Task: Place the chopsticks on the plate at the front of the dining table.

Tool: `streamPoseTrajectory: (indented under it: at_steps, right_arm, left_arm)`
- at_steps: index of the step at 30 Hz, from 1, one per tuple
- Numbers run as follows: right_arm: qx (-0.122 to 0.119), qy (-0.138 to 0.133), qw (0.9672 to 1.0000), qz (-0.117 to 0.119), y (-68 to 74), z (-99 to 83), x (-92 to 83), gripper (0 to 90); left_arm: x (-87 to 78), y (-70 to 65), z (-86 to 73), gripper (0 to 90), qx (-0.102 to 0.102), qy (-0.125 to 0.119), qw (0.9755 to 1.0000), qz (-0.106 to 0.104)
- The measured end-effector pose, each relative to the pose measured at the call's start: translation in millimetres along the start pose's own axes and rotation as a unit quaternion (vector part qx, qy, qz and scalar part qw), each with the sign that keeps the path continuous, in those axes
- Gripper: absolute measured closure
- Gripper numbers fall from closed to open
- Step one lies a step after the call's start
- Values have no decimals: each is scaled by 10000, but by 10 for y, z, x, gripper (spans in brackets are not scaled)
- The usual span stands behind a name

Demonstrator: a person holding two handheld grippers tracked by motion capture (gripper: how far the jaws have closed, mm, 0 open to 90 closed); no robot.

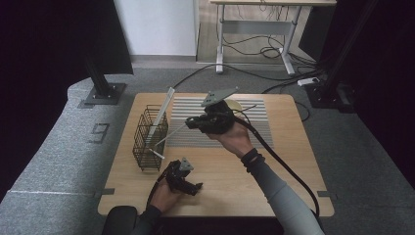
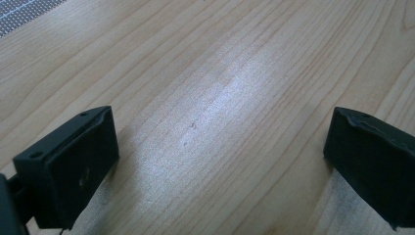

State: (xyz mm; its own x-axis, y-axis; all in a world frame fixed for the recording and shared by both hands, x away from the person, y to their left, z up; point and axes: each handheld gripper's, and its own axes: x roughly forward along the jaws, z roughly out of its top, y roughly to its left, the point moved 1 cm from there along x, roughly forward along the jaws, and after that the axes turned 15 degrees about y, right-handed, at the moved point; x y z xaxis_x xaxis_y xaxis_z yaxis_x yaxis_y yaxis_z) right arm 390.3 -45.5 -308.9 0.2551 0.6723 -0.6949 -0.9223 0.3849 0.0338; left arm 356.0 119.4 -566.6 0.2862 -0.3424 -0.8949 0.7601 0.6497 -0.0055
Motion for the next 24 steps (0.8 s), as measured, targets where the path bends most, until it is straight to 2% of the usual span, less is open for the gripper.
streamPoseTrajectory:
  at_steps: [5, 11, 15, 24]
  right_arm:
    - [47, -93, 9999, -14, -35, -6, -115, 825]
    - [105, -158, 9997, -148, -85, -33, -266, 825]
    - [167, -206, 9992, -289, -135, -99, -387, 826]
    - [251, -274, 9984, -417, -204, -247, -515, 826]
  left_arm:
    - [0, 1, 1, 0, 8, 4, 10000, -2]
    - [1, 3, 3, 0, 15, 1, 10000, -9]
    - [2, 5, 5, 0, 15, 2, 10000, -11]
    - [-1, 28, 11, 2, -38, -32, 10000, -27]
